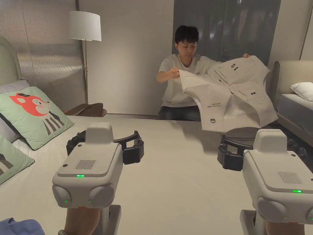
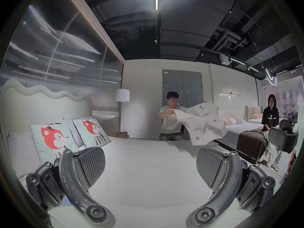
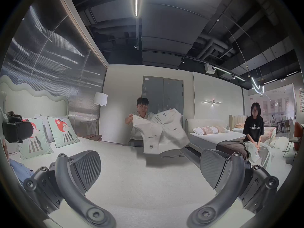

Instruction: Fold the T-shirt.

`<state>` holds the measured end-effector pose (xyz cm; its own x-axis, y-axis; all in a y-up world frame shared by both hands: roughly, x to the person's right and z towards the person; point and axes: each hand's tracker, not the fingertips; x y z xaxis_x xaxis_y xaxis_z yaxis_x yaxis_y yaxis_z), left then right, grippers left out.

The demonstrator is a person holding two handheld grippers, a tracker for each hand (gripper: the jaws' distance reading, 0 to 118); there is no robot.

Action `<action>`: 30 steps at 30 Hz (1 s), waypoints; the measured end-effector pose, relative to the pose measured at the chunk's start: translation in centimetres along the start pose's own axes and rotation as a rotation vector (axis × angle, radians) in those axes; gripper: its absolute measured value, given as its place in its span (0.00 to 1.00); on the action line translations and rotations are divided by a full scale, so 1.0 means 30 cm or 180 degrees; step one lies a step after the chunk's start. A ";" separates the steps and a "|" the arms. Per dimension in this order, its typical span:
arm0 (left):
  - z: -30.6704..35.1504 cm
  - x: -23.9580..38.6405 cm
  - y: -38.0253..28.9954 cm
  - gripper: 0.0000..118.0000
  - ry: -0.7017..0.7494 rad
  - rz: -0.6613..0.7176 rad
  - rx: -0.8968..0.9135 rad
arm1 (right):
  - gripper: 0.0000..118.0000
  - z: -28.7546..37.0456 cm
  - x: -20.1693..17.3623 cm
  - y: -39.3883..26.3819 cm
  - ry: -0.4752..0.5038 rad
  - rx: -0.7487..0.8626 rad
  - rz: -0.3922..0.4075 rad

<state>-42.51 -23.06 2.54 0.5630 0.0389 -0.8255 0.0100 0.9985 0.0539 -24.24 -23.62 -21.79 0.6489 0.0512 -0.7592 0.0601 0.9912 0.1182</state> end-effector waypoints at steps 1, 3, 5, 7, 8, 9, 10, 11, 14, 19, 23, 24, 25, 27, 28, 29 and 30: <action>0.002 -0.001 0.002 0.94 0.0003 0.0002 0.0008 | 1.00 0.001 0.000 0.001 0.0003 -0.0004 -0.0006; 0.000 -0.006 0.001 0.94 0.0006 0.0005 0.0016 | 1.00 0.001 0.000 0.002 0.0008 -0.0004 -0.0011; 0.001 -0.009 0.003 0.94 0.0006 0.0019 0.0016 | 1.00 0.001 0.001 0.002 0.0012 -0.0001 -0.0010; 0.001 -0.011 0.001 0.94 0.0002 0.0020 0.0017 | 1.00 0.001 0.000 0.002 0.0013 0.0002 -0.0011; 0.001 -0.011 0.001 0.94 0.0005 0.0013 0.0013 | 1.00 0.004 0.001 0.001 0.0015 -0.0002 -0.0013; 0.002 -0.010 0.000 0.94 0.0001 0.0008 0.0012 | 1.00 0.004 0.001 0.001 0.0018 -0.0008 -0.0014; 0.002 -0.011 -0.001 0.94 -0.0003 0.0003 0.0002 | 1.00 0.004 0.002 0.000 0.0021 -0.0014 -0.0018; -0.001 -0.012 -0.005 0.94 -0.0012 0.0002 -0.0005 | 1.00 0.007 0.003 0.000 0.0024 -0.0015 -0.0021; -0.001 -0.011 -0.010 0.94 -0.0015 -0.0004 -0.0008 | 1.00 0.018 0.006 0.002 0.0028 -0.0021 -0.0029; 0.002 -0.007 -0.010 0.94 -0.0018 0.0002 -0.0001 | 1.00 0.016 0.006 0.002 0.0020 -0.0016 -0.0026; 0.004 -0.009 -0.008 0.94 -0.0011 0.0008 0.0006 | 1.00 0.020 0.010 0.005 0.0000 -0.0009 -0.0040; 0.004 -0.010 -0.008 0.94 -0.0009 0.0009 0.0006 | 1.00 0.019 0.010 0.003 0.0000 -0.0005 -0.0047; 0.005 -0.011 -0.008 0.94 -0.0008 0.0009 0.0008 | 1.00 0.019 0.010 0.003 -0.0002 -0.0007 -0.0050; 0.003 -0.013 -0.012 0.94 0.0003 0.0010 0.0010 | 1.00 0.020 0.011 0.003 -0.0001 -0.0011 -0.0044; 0.003 -0.015 -0.013 0.94 0.0005 0.0008 0.0009 | 1.00 0.021 0.011 0.003 0.0000 -0.0012 -0.0040; 0.002 -0.015 -0.014 0.94 0.0006 0.0005 0.0013 | 1.00 0.023 0.011 0.003 0.0001 -0.0008 -0.0037; 0.002 -0.015 -0.014 0.94 0.0014 0.0002 0.0011 | 1.00 0.024 0.010 0.003 0.0001 -0.0007 -0.0035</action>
<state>-42.72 -23.51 2.93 0.5593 0.0397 -0.8280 0.0126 0.9983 0.0564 -23.49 -23.60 -21.56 0.6479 0.0404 -0.7607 0.0655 0.9919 0.1085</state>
